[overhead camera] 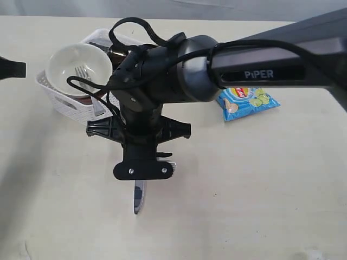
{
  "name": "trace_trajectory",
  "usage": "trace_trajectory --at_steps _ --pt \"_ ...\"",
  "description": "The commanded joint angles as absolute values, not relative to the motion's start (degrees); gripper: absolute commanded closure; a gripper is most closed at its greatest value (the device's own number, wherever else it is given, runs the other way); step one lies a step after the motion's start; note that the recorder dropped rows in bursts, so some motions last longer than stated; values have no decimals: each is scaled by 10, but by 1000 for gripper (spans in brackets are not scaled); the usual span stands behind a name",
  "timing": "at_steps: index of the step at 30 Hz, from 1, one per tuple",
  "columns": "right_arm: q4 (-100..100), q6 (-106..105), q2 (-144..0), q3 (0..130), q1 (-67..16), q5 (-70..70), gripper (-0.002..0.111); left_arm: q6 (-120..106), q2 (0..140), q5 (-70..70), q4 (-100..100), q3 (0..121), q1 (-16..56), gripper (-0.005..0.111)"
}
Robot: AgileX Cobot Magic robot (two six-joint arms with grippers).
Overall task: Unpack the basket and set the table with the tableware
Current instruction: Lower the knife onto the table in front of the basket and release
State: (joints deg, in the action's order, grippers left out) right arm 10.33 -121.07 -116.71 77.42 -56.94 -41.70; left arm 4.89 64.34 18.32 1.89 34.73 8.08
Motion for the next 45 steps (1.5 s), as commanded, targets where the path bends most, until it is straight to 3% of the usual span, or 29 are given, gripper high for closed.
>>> trace_trajectory --at_steps 1,40,45 --pt "103 -1208 -1162 772 -569 -429 109 47 640 181 12 344 79 107" --pt "196 -1137 -1202 772 -568 -364 108 47 640 182 12 344 79 107" --pt "196 -1137 -1202 772 -568 -363 84 47 640 182 12 344 79 107"
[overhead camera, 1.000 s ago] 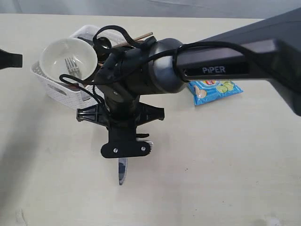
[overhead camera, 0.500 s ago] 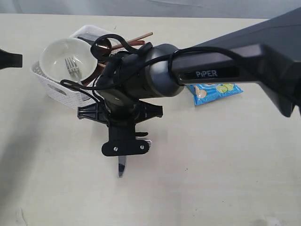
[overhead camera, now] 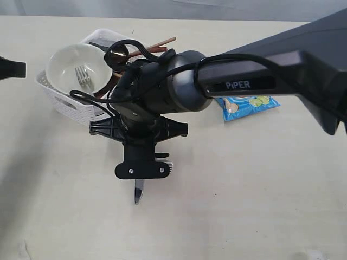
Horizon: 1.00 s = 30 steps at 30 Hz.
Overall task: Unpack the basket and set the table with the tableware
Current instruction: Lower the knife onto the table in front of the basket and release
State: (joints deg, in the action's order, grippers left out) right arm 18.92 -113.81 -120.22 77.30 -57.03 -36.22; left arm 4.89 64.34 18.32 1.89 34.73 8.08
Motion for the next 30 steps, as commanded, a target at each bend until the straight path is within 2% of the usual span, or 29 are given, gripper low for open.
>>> trace_trajectory --at_steps 1,3,10,19,25,30 --pt "196 -1137 -1202 772 -568 -363 80 47 640 182 12 344 79 107" --pt "196 -1137 -1202 772 -568 -363 73 47 640 184 12 344 79 107" --pt "196 -1119 -1194 772 -569 -367 73 43 640 184 12 344 79 107" --pt "179 -1116 -1135 772 -597 -501 73 39 640 189 12 344 79 107" --pt "221 -906 -1069 772 -617 -475 73 36 640 196 12 344 79 107" --pt "168 -850 -1029 772 -597 -470 73 36 640 194 12 344 79 107"
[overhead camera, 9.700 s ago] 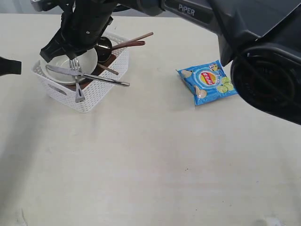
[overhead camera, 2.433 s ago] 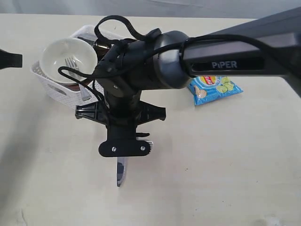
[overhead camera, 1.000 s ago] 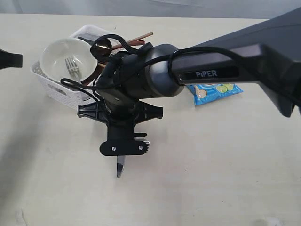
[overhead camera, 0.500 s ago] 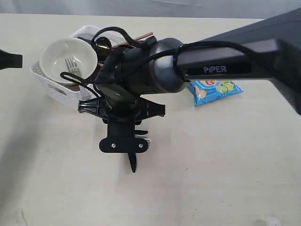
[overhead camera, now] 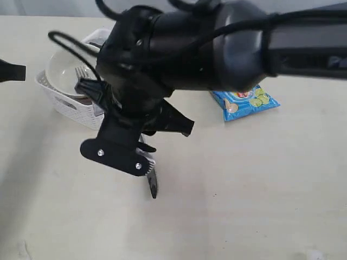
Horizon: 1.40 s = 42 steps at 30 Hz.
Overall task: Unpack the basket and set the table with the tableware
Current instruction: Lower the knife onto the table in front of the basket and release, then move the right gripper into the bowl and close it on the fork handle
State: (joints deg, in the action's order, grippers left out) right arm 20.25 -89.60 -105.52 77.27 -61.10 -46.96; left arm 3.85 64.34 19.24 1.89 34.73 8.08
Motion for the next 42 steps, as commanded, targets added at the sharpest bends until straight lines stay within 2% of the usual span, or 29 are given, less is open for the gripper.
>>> trace_trajectory --at_steps 1,4,8,12,18,24,33,42 --pt "149 -841 -1024 772 -594 -468 73 36 640 194 12 344 79 107" --pt "116 -731 -1017 772 -584 -441 74 36 640 194 12 344 79 107" --pt "153 -421 -1020 785 -555 -309 74 36 640 192 12 344 79 107" --pt "177 -215 -1049 888 -505 -368 74 36 640 188 12 344 79 107" --pt "8 -177 -1135 1094 -431 -554 74 36 640 188 12 344 79 107" --pt "-76 -147 -1220 1246 -421 -665 74 36 640 189 12 344 79 107" --pt "-86 -144 -1310 1325 -427 -700 74 36 640 171 12 336 79 107" --pt "-117 -141 -1327 1324 -471 -700 74 27 640 171 12 336 79 107"
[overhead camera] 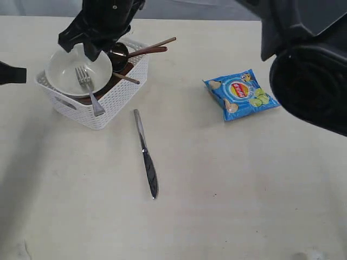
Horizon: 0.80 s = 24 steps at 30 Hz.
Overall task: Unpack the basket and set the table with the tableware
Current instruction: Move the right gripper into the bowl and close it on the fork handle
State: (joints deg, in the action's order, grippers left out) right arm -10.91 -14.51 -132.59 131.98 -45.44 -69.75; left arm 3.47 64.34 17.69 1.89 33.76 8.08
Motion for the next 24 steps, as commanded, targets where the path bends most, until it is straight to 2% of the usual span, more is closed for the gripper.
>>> trace_trajectory --at_steps 1,24 --pt "-117 -141 -1327 1324 -475 -700 74 27 640 171 12 336 79 107" --pt "-99 -101 -1386 1324 -481 -700 74 21 640 183 12 335 79 107"
